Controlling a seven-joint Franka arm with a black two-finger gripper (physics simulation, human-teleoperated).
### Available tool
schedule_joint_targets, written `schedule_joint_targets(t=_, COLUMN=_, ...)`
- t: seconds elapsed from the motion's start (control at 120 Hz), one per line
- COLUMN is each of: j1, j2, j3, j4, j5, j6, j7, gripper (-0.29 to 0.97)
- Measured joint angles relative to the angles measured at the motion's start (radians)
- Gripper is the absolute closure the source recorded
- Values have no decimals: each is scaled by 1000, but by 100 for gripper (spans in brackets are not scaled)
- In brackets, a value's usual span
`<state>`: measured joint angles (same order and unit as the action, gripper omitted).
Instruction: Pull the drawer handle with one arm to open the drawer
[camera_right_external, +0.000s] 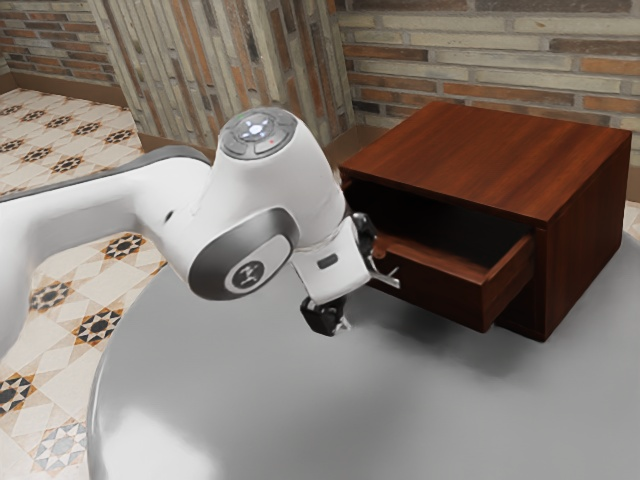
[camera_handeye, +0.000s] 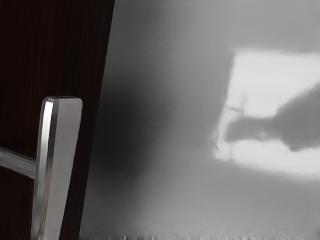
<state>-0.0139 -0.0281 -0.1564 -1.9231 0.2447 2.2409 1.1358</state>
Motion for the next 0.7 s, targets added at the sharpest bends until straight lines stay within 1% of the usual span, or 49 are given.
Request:
schedule_joint_targets(t=0.083, j1=-5, j2=-34, j3=8, j4=-36, j5=-2, j6=2, j7=-1, gripper=5)
schedule_joint_targets(t=0.158, j1=14, j2=-54, j3=9, j4=-66, j5=-4, j6=4, j7=-3, gripper=4)
schedule_joint_targets(t=0.317, j1=26, j2=-112, j3=9, j4=-138, j5=-5, j6=7, j7=-6, gripper=1)
schedule_joint_targets(t=0.358, j1=25, j2=-136, j3=9, j4=-161, j5=-6, j6=8, j7=-6, gripper=2)
schedule_joint_targets(t=0.4, j1=22, j2=-168, j3=9, j4=-182, j5=-9, j6=7, j7=-7, gripper=5)
schedule_joint_targets(t=0.5, j1=-12, j2=-236, j3=8, j4=-210, j5=-15, j6=1, j7=-8, gripper=3)
schedule_joint_targets(t=0.617, j1=-52, j2=-305, j3=8, j4=-217, j5=-18, j6=-21, j7=-10, gripper=2)
schedule_joint_targets(t=0.7, j1=-58, j2=-305, j3=6, j4=-169, j5=-27, j6=-51, j7=-11, gripper=1)
